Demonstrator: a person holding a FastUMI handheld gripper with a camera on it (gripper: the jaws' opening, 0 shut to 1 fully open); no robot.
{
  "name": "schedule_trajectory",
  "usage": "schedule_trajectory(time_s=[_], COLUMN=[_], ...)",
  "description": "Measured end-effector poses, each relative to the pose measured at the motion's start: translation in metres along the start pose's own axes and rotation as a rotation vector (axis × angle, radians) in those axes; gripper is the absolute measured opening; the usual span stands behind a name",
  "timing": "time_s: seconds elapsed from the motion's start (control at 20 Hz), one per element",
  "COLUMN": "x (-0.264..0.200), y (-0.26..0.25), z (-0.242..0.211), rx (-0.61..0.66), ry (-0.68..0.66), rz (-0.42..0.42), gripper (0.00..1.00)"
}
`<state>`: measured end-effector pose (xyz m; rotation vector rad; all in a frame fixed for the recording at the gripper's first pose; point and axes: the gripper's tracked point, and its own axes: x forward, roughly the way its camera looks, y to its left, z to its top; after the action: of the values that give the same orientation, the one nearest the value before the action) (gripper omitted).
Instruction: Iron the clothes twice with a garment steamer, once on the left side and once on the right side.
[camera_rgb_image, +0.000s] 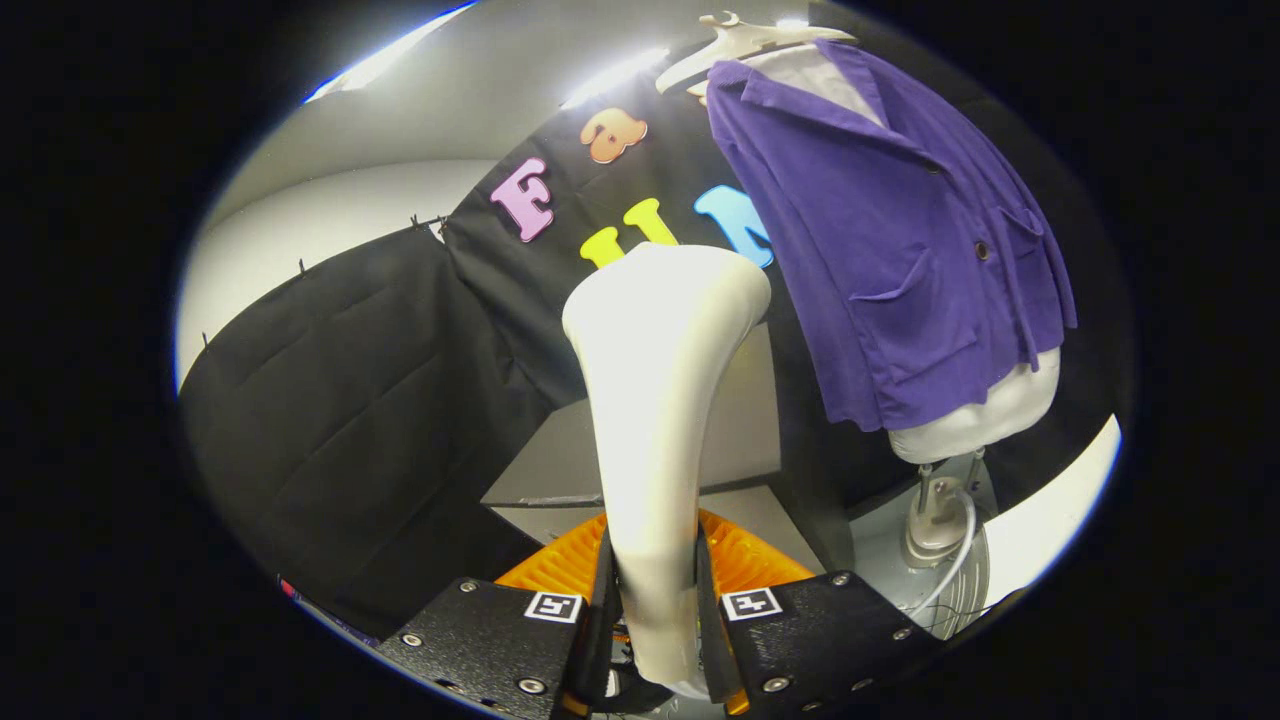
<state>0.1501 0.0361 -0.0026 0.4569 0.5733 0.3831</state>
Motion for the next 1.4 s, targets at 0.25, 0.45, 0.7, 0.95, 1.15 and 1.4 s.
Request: schedule_trajectory(time_s=[0.25, 0.45, 0.7, 0.95, 1.15, 1.4], x=[-0.042, -0.056, -0.055, -0.054, -0.038, -0.008], y=[-0.002, 0.008, 0.008, -0.006, -0.025, -0.055], z=[-0.006, 0.031, 0.106, 0.195, 0.256, 0.306], rx=[0.003, -0.033, -0.069, -0.081, -0.088, -0.085], ry=[-0.057, -0.133, -0.236, -0.335, -0.411, -0.452], rz=[-0.02, -0.015, -0.011, -0.03, -0.06, -0.109], gripper=[0.37, 0.36, 0.36, 0.36, 0.36, 0.36])
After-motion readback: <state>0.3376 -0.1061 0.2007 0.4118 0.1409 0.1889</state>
